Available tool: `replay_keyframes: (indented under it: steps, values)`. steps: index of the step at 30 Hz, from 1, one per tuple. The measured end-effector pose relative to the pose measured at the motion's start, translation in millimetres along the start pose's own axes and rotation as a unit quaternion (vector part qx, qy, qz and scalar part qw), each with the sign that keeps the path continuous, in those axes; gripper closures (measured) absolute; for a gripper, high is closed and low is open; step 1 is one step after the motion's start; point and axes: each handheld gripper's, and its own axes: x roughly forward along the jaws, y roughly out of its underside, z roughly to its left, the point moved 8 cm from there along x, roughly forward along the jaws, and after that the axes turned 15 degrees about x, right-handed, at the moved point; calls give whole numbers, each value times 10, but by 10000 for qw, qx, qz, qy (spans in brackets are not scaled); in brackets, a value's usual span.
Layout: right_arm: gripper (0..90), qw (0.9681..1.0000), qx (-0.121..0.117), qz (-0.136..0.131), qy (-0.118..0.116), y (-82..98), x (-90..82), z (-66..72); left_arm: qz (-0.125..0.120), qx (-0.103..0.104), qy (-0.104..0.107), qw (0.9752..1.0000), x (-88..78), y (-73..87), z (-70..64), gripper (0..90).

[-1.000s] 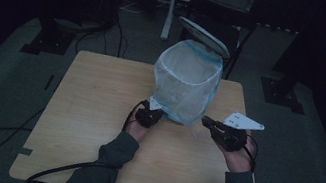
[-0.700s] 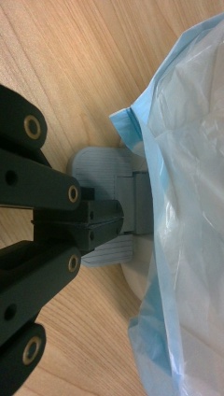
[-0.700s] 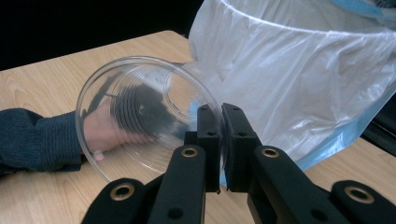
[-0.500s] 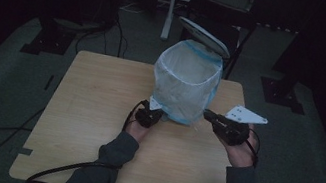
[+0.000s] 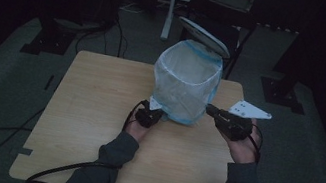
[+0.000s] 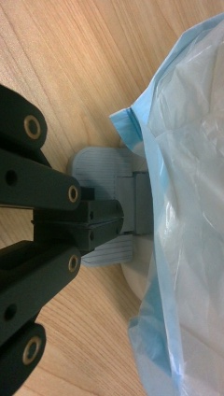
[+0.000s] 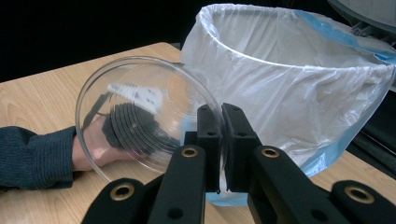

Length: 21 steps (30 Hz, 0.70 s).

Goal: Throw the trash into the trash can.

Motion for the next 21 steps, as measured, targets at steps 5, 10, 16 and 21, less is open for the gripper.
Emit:
replay_keyframes:
  steps: [5,10,16,21]
  values:
    - [869,10000,20,-31,1,-41,-5,-7,4,5,-2,10000,0,0,0,900]
    - [869,10000,14,-76,8,-90,-13,-7,7,5,1,10000,-1,1,0,900]
    - [869,9999,43,-142,8,-153,-31,-14,12,12,-10,10000,-1,0,-2,900]
    - [869,9998,27,-171,28,-207,-39,-30,0,16,-23,10000,1,-2,-4,900]
